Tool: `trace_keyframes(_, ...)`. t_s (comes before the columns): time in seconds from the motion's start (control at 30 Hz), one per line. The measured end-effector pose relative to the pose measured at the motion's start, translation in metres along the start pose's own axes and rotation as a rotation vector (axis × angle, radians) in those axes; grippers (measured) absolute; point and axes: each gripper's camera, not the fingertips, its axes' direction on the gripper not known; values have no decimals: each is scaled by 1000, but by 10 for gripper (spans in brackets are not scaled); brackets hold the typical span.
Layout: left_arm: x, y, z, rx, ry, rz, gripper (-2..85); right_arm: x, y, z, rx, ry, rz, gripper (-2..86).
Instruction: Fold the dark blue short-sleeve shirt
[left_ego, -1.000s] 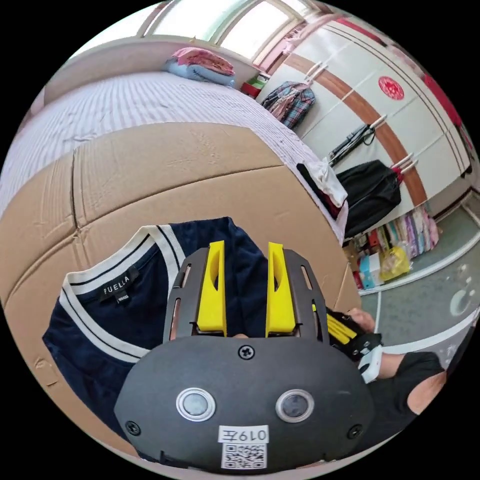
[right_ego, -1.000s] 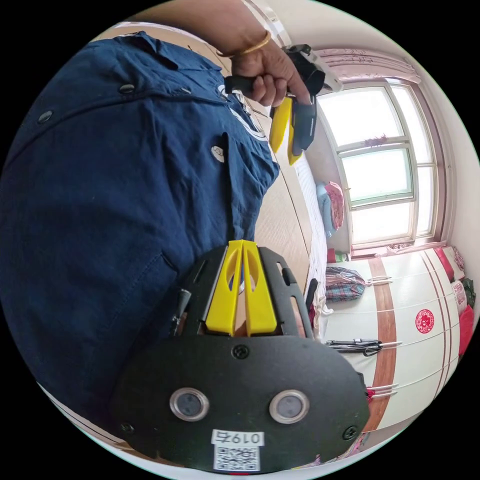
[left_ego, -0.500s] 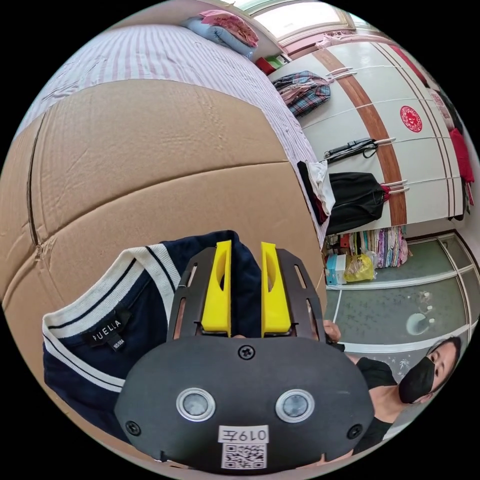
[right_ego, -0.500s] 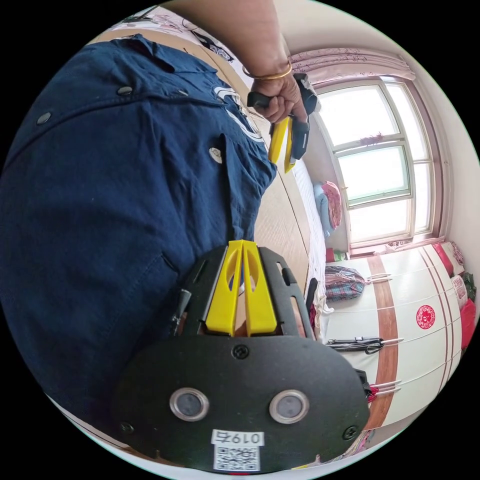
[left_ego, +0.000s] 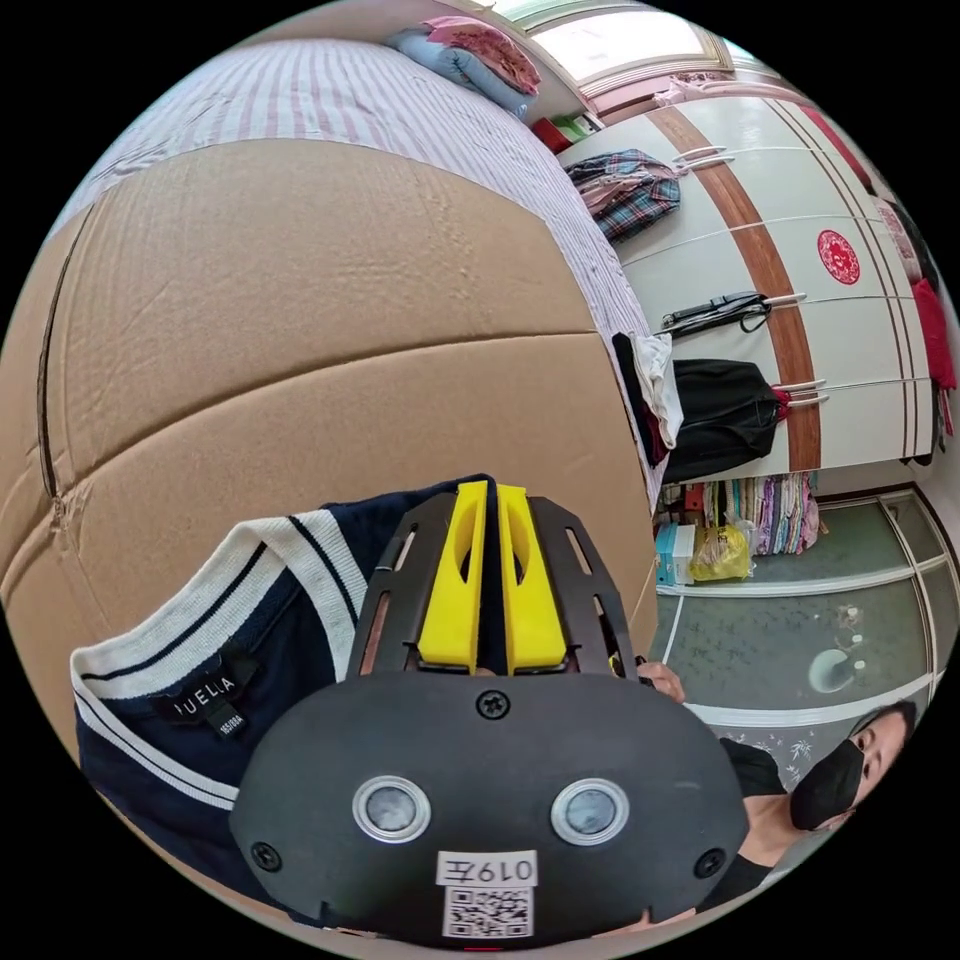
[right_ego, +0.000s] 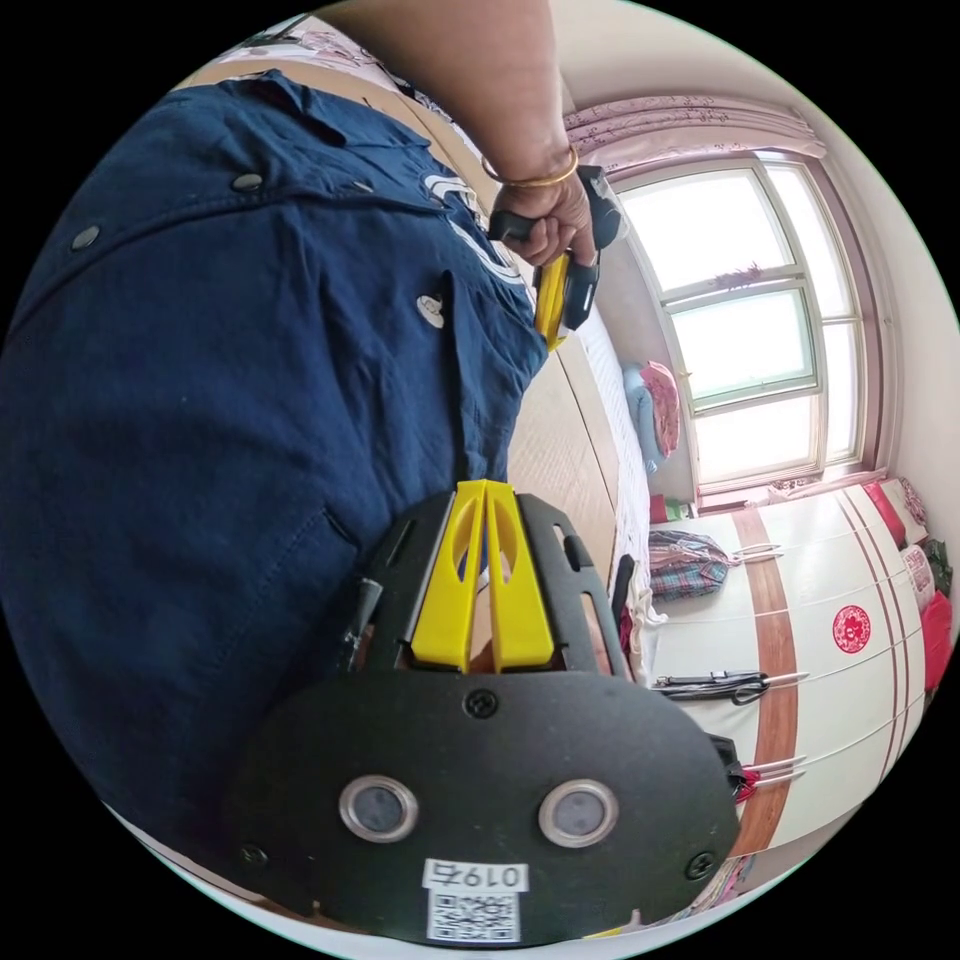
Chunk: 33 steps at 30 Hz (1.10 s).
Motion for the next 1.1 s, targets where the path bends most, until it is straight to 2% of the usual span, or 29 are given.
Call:
trace_keyframes(0.33,-10,-10,-25,104,102,8,12,0,2,3,-2,-1,8,-7)
trace_keyframes(0.6,0,-18,-7,-31,33,33,21,-2,3,6,-4,6,11,-7)
trace_keyframes(1.1,-2,-21,3,-68,-18,1,17,-6,5,7,4,-1,21,-8)
